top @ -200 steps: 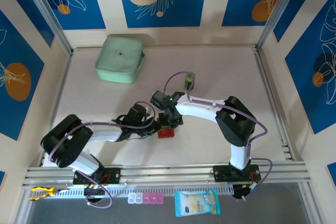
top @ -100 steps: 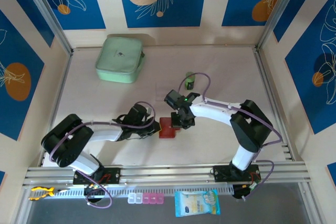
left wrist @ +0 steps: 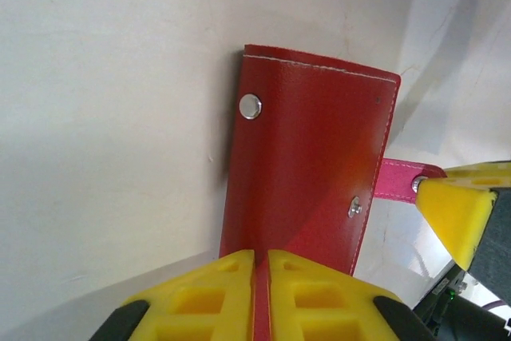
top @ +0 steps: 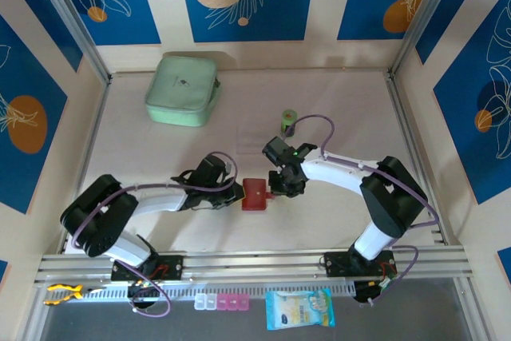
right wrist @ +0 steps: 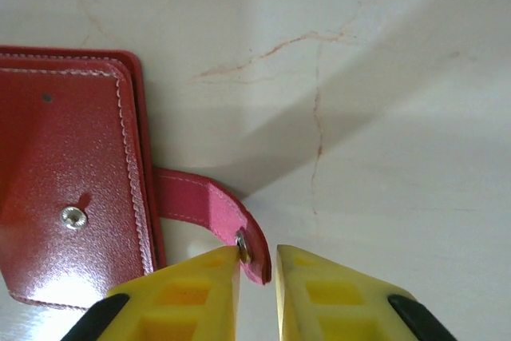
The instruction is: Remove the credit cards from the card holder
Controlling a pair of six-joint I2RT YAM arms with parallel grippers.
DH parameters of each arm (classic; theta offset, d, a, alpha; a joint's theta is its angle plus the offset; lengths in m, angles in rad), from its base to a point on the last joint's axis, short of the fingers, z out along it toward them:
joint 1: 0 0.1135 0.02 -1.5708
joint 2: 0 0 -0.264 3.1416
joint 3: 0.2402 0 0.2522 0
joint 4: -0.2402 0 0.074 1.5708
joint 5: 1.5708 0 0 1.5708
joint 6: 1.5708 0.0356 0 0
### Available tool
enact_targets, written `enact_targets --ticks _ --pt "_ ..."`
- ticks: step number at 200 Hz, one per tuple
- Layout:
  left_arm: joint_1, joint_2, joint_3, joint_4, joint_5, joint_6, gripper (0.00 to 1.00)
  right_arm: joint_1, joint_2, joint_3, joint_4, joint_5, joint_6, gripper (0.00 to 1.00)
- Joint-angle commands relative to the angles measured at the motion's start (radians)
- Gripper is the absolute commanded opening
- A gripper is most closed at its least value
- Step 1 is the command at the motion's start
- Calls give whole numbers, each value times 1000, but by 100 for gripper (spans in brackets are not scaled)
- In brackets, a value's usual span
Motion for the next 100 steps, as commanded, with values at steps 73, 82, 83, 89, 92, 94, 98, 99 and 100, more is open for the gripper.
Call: enact_targets --ticks 73,82,83,89,92,94,98,99,100 --pt "-5 -26 45 -61 -15 50 15 -15 64 -21 131 -143 27 23" --pt "-6 -23 47 -57 -14 52 15 -15 73 -20 136 -148 28 23" --pt "-6 -23 46 -56 -14 52 15 -15 74 -20 136 -148 29 23" --pt "-5 -21 45 -54 -12 51 15 -15 80 -20 140 -149 28 22" --pt "-6 -20 45 -53 -13 53 15 -16 83 -20 142 -150 30 22" --pt "-6 -20 44 -53 -12 52 15 -16 85 -20 142 -151 30 22" --pt "-6 -19 42 -51 -12 52 15 -15 88 -20 144 -151 30 21" --pt "-6 -19 42 -50 -12 52 15 -15 88 -20 143 -151 30 21" --pt "-5 -19 41 -50 -12 52 15 -15 90 -20 143 -152 30 21"
